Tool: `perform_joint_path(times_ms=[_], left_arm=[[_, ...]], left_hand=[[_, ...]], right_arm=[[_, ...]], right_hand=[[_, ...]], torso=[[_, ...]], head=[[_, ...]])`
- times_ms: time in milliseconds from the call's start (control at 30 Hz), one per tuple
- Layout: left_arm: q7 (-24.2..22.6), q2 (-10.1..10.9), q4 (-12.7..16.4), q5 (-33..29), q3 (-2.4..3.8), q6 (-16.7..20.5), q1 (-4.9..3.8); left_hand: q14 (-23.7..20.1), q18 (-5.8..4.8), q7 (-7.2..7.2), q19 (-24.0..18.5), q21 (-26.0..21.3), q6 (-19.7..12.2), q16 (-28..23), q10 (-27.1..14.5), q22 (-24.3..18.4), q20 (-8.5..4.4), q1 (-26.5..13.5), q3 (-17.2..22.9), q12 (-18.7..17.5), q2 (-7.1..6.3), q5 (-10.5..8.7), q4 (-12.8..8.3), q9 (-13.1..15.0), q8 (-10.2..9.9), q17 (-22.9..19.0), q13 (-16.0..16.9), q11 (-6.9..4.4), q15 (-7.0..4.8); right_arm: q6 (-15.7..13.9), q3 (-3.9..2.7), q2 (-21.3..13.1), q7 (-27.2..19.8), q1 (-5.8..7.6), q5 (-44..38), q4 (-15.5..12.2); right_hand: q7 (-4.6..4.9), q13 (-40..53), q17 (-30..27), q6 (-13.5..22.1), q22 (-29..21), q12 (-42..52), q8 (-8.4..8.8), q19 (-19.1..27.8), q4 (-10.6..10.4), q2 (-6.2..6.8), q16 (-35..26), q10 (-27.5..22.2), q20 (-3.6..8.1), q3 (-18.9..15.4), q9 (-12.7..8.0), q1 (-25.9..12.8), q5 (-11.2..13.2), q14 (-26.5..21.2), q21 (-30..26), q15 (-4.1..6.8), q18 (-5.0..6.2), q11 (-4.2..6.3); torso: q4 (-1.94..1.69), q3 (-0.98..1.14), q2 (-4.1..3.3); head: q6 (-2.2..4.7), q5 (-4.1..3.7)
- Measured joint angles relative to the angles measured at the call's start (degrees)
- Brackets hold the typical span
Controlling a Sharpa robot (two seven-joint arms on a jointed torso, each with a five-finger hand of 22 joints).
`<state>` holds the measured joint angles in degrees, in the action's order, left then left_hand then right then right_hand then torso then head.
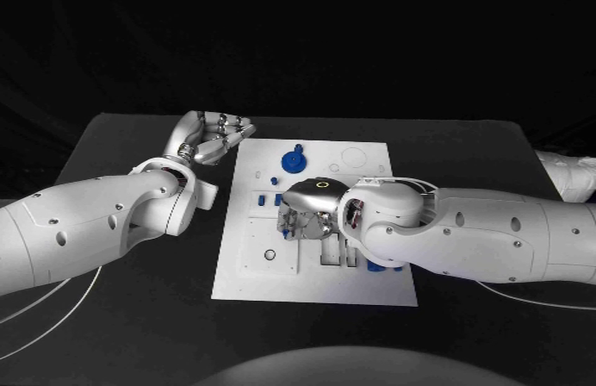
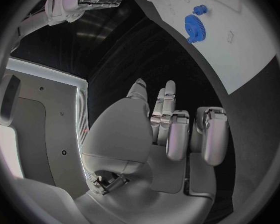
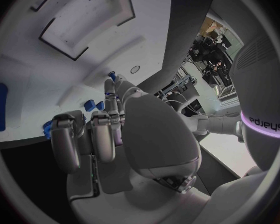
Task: Assemble the parts on the task board
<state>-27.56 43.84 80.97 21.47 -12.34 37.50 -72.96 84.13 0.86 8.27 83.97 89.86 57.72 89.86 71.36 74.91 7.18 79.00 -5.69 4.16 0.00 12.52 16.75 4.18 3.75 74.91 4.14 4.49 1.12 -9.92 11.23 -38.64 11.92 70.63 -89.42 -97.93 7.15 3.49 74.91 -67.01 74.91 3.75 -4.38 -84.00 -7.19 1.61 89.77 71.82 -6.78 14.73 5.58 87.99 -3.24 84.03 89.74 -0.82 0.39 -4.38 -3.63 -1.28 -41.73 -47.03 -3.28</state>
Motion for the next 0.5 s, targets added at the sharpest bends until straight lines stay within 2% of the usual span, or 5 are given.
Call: perform_joint_path(times_ms=[167,233,300,500], left_arm=[[0.0,0.0,0.0,0.0,-0.02,0.0,0.0],[0.0,0.0,0.0,0.0,-0.02,0.0,0.0],[0.0,0.0,0.0,0.0,-0.02,0.0,0.0],[0.0,0.0,0.0,0.0,-0.02,0.0,0.0]], left_hand=[[0.0,0.01,0.0,0.0,0.0,0.0,0.0,0.0,0.0,0.0,0.0,0.0,0.0,0.0,0.0,0.0,0.0,0.0,0.0,0.0,0.0,0.0],[0.0,0.0,0.0,0.0,0.0,0.0,0.0,0.0,0.0,0.0,0.0,0.0,0.0,0.0,0.0,0.0,0.0,0.0,0.0,0.0,0.0,0.0],[0.0,0.0,0.0,0.0,0.0,0.0,0.0,0.0,0.0,0.0,0.0,0.0,0.0,0.0,0.0,0.0,0.0,0.0,0.0,0.0,0.0,0.0],[0.0,0.01,0.0,0.0,0.0,0.0,0.0,0.0,0.0,0.0,0.0,0.0,0.0,0.0,0.0,0.0,0.0,0.0,0.0,0.0,0.0,0.0]], right_arm=[[0.1,-0.02,0.0,0.0,-0.03,-0.7,-0.1],[0.2,-0.02,0.0,0.0,-0.03,-0.9,-0.1],[0.2,-0.03,0.0,0.0,-0.04,-1.1,-0.1],[0.6,0.01,0.0,0.1,-0.07,-1.5,0.0]], right_hand=[[0.01,0.0,0.0,0.0,0.0,0.0,0.1,0.0,0.0,0.0,0.0,0.0,0.0,0.0,0.0,0.0,0.0,0.0,0.0,0.0,0.0,-0.02],[0.01,0.0,0.0,0.0,0.0,0.0,0.12,0.0,0.0,0.0,0.0,-0.4,-0.02,0.0,0.0,0.0,0.0,0.0,0.0,0.0,0.0,-0.39],[0.34,0.0,0.0,0.4,0.0,0.0,0.2,0.0,0.0,0.38,0.0,-1.0,-0.42,0.0,0.0,-0.4,0.0,-0.2,0.0,-0.2,0.0,-0.38],[0.03,0.0,0.0,0.7,0.0,0.0,0.44,0.0,0.0,0.68,0.0,-1.4,-0.42,0.0,-0.3,-0.7,0.0,0.0,0.0,-0.41,0.0,-0.4]], torso=[[0.0,0.0,0.0],[0.0,0.0,0.0],[0.0,0.0,0.0],[-0.02,-0.02,0.0]], head=[[0.03,-0.08],[-0.01,-0.08],[-0.02,-0.09],[-0.03,-0.09]])
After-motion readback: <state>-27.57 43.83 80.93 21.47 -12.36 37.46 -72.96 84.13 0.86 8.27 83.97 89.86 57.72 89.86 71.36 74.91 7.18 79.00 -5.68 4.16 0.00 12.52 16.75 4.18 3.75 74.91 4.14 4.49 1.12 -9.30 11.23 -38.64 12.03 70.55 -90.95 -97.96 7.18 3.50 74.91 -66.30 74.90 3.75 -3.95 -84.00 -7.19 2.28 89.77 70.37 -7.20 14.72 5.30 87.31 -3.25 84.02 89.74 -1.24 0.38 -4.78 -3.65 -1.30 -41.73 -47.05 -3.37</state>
